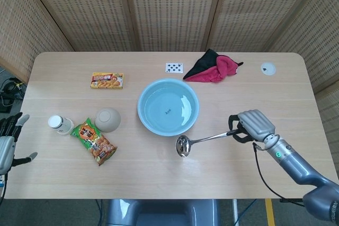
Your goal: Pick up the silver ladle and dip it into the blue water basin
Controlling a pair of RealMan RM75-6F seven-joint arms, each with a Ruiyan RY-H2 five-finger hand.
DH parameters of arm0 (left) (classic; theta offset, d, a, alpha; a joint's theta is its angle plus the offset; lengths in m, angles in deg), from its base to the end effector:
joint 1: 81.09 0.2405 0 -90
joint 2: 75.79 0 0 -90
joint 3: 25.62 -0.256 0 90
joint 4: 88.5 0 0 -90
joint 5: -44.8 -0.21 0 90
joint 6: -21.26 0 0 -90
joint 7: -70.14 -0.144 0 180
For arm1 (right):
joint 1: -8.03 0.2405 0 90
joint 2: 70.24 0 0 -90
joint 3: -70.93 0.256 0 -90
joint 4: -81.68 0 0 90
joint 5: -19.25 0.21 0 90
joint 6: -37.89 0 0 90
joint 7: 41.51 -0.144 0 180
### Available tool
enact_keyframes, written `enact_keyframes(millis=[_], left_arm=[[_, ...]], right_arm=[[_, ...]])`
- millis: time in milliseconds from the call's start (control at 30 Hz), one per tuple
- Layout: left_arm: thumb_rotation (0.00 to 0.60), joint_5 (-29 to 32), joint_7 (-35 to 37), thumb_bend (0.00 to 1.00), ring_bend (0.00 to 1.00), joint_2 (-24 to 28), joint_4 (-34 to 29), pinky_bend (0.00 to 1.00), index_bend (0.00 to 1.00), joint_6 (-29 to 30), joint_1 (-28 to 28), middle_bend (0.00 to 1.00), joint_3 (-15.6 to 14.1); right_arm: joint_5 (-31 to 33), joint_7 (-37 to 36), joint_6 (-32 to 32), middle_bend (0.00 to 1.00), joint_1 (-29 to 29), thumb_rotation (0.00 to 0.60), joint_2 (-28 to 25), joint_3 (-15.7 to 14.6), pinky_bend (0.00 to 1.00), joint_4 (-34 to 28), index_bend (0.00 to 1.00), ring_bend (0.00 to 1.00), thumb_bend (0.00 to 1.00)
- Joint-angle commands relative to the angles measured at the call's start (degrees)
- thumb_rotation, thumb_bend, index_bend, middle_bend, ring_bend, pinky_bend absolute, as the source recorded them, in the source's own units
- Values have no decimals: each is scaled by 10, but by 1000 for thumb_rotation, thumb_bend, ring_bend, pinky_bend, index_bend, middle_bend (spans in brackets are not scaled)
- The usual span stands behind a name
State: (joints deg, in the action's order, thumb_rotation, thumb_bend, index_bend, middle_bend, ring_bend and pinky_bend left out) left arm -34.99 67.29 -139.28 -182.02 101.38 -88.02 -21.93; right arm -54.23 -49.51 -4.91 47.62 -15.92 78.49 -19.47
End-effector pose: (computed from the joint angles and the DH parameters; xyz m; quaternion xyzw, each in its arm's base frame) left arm -0.3185 0.1944 0.1570 -0.5897 -0.4111 -0.3505 0.6003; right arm -0.1883 -0.3302 0.1264 0.7424 -0.4527 0.3251 0.3716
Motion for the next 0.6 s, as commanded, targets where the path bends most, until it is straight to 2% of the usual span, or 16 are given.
enact_keyframes(millis=[33,200,367,600], left_arm=[[600,1,1,0,0,0,1,0,0,-2,-1,0,0],[600,6,2,0,0,-1,3,0,0,-10,-4,0,1],[600,13,-1,0,0,-5,11,0,0,-21,-8,0,1],[600,27,7,0,0,-6,17,0,0,-34,-13,0,5]], right_arm=[[98,68,45,1000,57,600,-2,32,1000,0,784,1000,928],[212,166,52,1000,125,600,32,38,1000,28,792,1000,934],[338,274,26,1000,197,600,91,24,1000,69,792,1000,934],[536,445,-55,1000,304,600,219,-9,1000,162,791,1000,934]])
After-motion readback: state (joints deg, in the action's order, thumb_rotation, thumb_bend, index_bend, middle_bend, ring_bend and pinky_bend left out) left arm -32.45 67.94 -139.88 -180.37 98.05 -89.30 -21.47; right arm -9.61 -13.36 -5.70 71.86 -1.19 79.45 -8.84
